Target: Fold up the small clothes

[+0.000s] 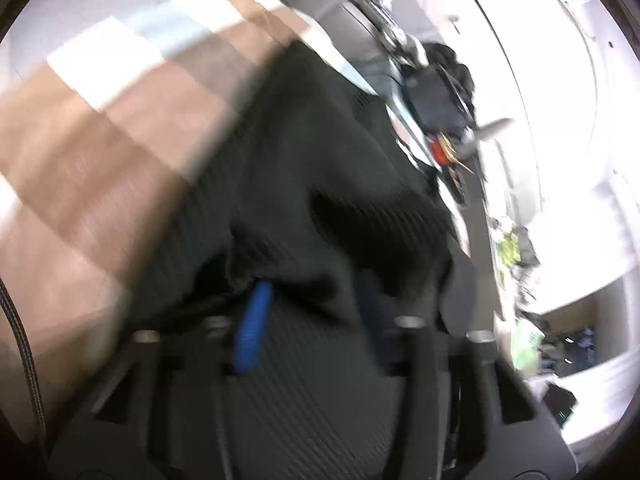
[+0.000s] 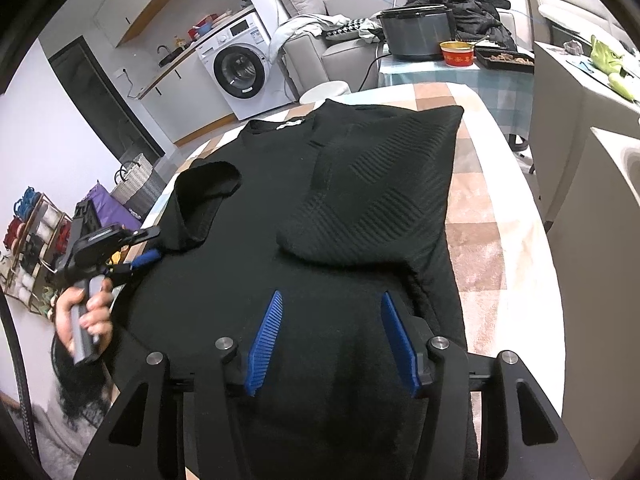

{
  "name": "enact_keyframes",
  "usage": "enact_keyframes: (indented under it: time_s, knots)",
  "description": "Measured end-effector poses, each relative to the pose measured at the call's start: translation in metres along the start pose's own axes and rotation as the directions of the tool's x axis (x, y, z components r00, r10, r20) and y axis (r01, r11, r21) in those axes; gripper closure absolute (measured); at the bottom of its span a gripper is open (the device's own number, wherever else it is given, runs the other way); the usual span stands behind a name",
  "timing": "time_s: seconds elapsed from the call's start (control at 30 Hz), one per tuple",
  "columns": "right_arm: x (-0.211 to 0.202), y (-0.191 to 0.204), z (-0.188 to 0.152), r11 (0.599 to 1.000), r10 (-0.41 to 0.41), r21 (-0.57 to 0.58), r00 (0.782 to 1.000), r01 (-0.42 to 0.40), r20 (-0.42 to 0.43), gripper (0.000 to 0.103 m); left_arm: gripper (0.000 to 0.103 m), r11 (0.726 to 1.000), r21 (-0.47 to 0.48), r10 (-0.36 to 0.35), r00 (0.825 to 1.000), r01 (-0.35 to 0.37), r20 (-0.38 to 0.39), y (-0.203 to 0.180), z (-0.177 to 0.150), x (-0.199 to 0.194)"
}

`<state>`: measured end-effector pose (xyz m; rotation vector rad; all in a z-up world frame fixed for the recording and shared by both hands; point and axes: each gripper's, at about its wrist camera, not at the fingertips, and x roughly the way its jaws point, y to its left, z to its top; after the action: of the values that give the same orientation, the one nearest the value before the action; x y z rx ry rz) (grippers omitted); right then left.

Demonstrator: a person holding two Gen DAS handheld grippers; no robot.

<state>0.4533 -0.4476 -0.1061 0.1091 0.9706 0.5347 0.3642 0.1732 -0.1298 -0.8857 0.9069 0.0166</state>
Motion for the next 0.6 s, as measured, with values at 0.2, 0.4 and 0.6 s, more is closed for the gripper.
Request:
enact_keyframes:
  time_s: [0.2, 0.4, 0.6]
  knots:
    - [0.001, -0.004, -0.002, 1.0, -0.02, 0.011, 1.0, 0.02, -0.006, 0.05, 0.089, 0.997, -0.071, 0.048, 0.991, -0.04, 0.125, 0.033, 0.026, -0.032]
    - [0.009, -0.003, 0.0, 1.0, -0.019, 0.023, 1.0, 0.019, -0.021, 0.05, 0.071, 0.999, 0.003, 0.043, 0.998, -0.043, 0.048, 0.007, 0.01, -0.026]
    - [0.009, 0.021, 0.006, 0.999, 0.043, -0.015, 0.999, -0.043, -0.009, 0.05, 0.066, 1.0, 0.024, 0.013, 0.999, -0.012, -0.051, -0.009, -0.011, 0.003]
